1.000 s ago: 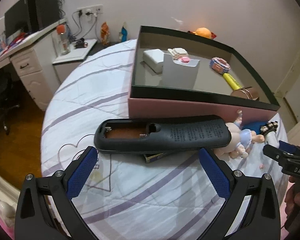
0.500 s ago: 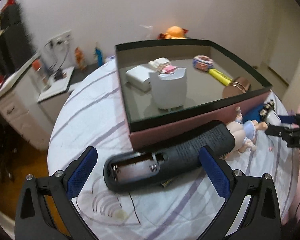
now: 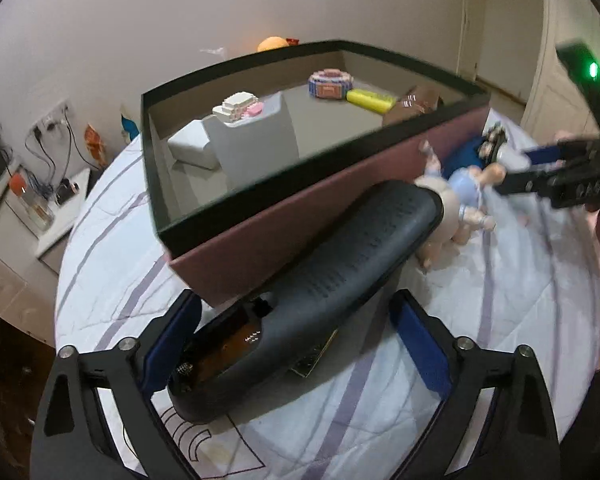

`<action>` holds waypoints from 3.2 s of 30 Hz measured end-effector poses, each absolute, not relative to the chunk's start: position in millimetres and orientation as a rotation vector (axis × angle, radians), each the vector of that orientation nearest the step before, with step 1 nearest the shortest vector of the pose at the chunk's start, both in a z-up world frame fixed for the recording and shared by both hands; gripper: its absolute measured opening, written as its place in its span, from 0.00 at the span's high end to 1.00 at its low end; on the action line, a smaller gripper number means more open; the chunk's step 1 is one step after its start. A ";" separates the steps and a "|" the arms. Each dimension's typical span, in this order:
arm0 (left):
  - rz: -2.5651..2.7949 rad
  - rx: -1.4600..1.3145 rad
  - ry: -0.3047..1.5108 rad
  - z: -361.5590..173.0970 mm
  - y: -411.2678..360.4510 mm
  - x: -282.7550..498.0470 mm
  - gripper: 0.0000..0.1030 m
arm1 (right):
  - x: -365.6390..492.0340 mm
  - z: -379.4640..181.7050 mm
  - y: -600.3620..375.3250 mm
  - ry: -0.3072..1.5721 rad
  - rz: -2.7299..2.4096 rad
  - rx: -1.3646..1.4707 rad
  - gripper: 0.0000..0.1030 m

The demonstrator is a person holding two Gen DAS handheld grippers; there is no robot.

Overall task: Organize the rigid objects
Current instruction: 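Grasp the black TV remote with the left tool while the right tool grasps the white earbuds case, then carry the remote and earbuds case into the box and open both tools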

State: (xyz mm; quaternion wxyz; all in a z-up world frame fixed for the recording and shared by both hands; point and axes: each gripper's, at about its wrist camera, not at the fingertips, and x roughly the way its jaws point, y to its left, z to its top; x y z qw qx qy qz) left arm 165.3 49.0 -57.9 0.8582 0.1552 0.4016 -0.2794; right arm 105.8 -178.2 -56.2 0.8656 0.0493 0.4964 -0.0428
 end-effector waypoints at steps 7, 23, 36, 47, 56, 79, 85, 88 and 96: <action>-0.579 0.287 0.851 -50.8 56.3 161.3 0.29 | 105.7 -55.3 -177.7 1.036 -0.086 0.109 0.23; -0.663 0.270 0.858 -35.6 39.1 161.0 0.47 | 101.7 -54.2 -179.0 1.029 -0.070 0.125 0.24; -0.614 0.266 0.848 -33.7 34.8 155.2 0.61 | 99.1 -53.6 -185.6 1.023 -0.070 0.130 0.52; -0.643 0.270 0.856 -25.4 24.7 135.9 0.68 | 96.5 -52.6 -182.1 1.020 -0.054 0.093 0.57; -0.619 0.219 0.881 -26.8 20.6 148.0 0.70 | 95.5 -52.0 -183.2 1.015 -0.041 0.096 0.57; -0.594 0.099 0.921 -10.1 26.5 122.9 0.84 | 80.0 -34.2 -179.8 0.996 0.050 0.135 0.57; -0.586 0.069 0.893 5.3 31.1 118.6 0.84 | 78.1 -24.5 -175.0 0.976 0.077 0.138 0.57; -0.579 0.059 0.886 9.3 33.0 117.6 0.84 | 78.4 -21.1 -170.2 0.968 0.095 0.137 0.57; -0.559 0.052 0.836 33.2 29.8 122.1 0.84 | 83.5 2.9 -160.5 0.918 0.134 0.122 0.57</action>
